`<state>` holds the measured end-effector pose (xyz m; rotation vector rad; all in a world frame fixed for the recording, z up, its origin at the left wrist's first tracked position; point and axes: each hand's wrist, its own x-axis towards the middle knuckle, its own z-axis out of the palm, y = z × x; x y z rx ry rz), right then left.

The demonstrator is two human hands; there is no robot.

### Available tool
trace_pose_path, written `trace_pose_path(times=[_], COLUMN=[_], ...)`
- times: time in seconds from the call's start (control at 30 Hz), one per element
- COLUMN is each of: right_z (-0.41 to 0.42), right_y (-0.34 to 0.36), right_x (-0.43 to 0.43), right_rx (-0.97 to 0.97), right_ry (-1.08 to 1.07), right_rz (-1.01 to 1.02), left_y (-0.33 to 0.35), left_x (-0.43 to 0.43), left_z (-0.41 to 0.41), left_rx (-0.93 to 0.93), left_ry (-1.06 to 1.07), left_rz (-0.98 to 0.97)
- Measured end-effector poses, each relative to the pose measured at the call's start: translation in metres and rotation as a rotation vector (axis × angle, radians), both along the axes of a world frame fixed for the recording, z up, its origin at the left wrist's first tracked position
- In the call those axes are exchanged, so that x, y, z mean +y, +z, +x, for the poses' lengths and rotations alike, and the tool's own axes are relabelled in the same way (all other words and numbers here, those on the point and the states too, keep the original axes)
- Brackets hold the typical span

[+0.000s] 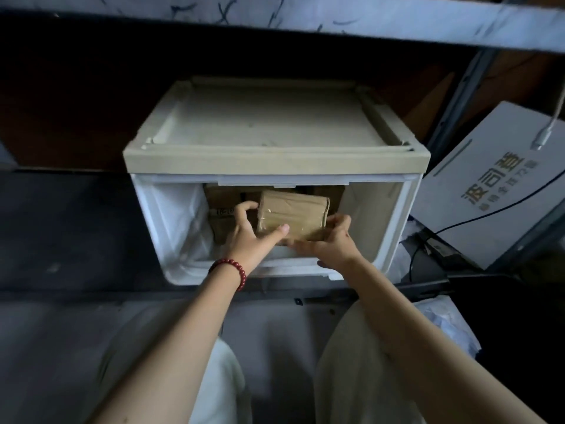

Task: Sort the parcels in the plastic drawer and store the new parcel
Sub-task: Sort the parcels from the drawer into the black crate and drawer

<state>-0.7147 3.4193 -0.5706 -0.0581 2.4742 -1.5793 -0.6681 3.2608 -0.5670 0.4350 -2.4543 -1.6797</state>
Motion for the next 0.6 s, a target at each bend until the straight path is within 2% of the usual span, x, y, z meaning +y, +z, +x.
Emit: trace_pose_path(times=[0.1, 0.2, 0.6], right_z=[0.007, 0.020, 0.044], right_y=[0.006, 0.008, 0.006], right_x=[-0.002, -0.012, -0.053], right_rx=[-0.074, -0.083, -0.020], right_ry=[-0.019, -0.017, 0.037], right_rz=[-0.136, -0.212, -0.277], left_y=[0.006, 0.011, 0.026], left_x=[-0.009, -0.020, -0.060], left_z=[0.014, 0.030, 0.063], left_rx=[-0.061, -0.033, 0.021], left_ry=[-0.029, -0.002, 0.120], left_rz=[-0.068, -0.051, -0.081])
